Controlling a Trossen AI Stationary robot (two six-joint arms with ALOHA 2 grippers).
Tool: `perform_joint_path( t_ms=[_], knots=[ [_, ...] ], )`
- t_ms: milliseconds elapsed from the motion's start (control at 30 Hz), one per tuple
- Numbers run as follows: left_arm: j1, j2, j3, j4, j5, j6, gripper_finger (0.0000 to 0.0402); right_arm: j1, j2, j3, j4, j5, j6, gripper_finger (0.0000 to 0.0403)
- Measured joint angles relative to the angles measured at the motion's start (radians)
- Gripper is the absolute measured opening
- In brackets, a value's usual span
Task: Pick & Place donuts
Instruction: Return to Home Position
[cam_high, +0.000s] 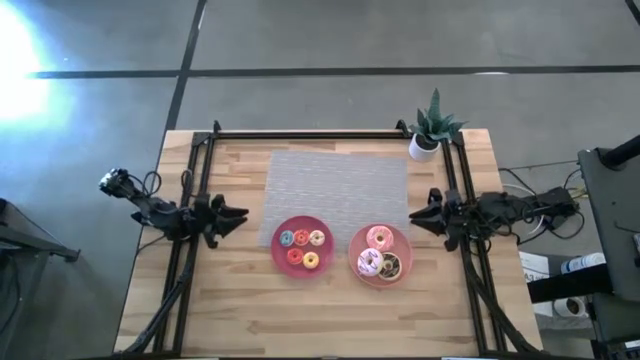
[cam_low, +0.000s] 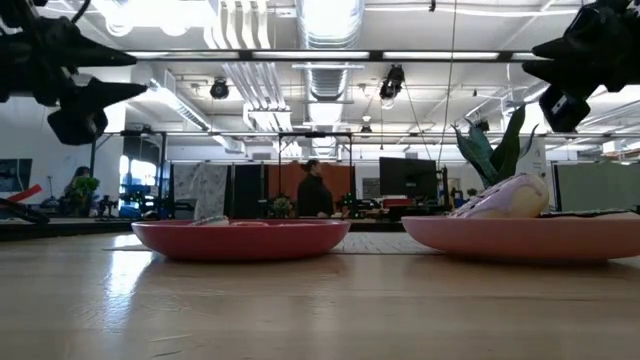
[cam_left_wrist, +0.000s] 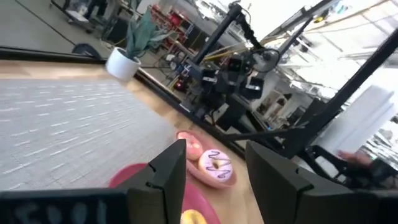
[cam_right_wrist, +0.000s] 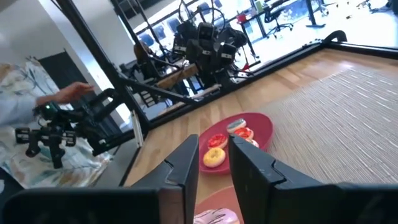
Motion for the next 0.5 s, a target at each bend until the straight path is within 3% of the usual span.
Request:
perform_joint_path(
  t_ms=[267,500],
  knots=[
    [0.017,0.001,-0.004,0.008,0.001,0.006,0.0139,-0.006,-0.021,-0.079,0.072,-0.004,-0.001,0.0089],
    [0.215,-0.033,-0.005,0.017,0.011,0.005,0.0139,-0.049,-0.022,-0.107,0.145,-0.015,0.002,0.0081]
  ],
)
